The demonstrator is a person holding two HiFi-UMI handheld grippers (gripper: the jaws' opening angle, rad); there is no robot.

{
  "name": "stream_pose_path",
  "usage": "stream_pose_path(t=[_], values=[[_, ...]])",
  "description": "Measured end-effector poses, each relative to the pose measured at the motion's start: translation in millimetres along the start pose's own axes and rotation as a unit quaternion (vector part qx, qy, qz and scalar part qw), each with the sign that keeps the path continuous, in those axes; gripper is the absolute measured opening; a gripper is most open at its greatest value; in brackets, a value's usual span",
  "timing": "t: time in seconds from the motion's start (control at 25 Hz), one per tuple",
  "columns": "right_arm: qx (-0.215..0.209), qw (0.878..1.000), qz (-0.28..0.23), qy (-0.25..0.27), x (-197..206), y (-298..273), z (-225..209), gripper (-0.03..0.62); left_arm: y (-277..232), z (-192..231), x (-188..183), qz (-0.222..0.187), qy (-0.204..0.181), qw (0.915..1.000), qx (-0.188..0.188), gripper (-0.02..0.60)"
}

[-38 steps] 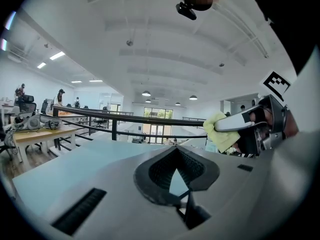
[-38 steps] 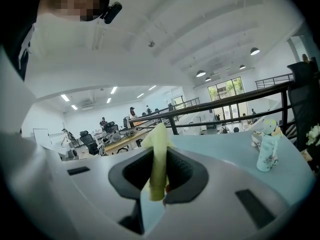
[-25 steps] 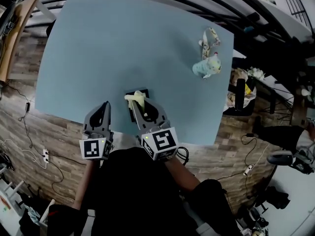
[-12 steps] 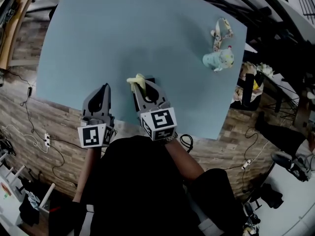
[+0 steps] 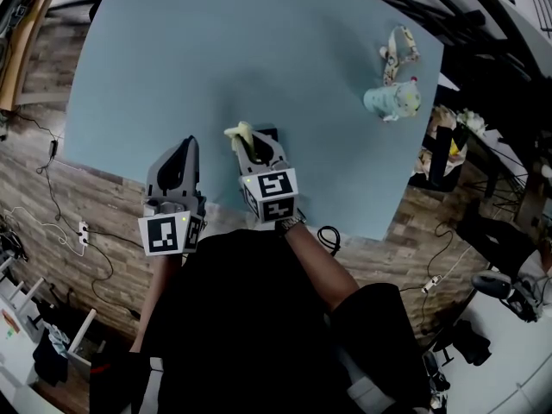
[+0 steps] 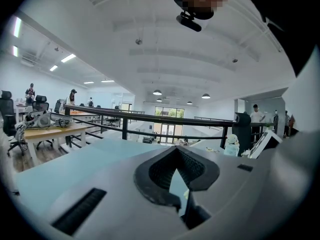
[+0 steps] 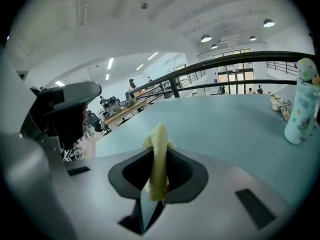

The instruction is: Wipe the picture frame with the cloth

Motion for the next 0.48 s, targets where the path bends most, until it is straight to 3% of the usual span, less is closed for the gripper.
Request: stream_pose_path(t=[0.48], values=[[0.007, 0.998, 0.060, -0.001, 36.4, -32.0, -9.0, 0.058, 2.5, -7.2, 0.8, 0.006, -0.002, 1.0000, 0.001, -0.003]])
Point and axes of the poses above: the fingertips, and each gripper's own axes: y backward along the fingers, z to its left, x out of its underside, the point moved 6 cm from there along y, backward along the fingers, and after that the axes turned 1 degree about z, right-handed, at the moved point
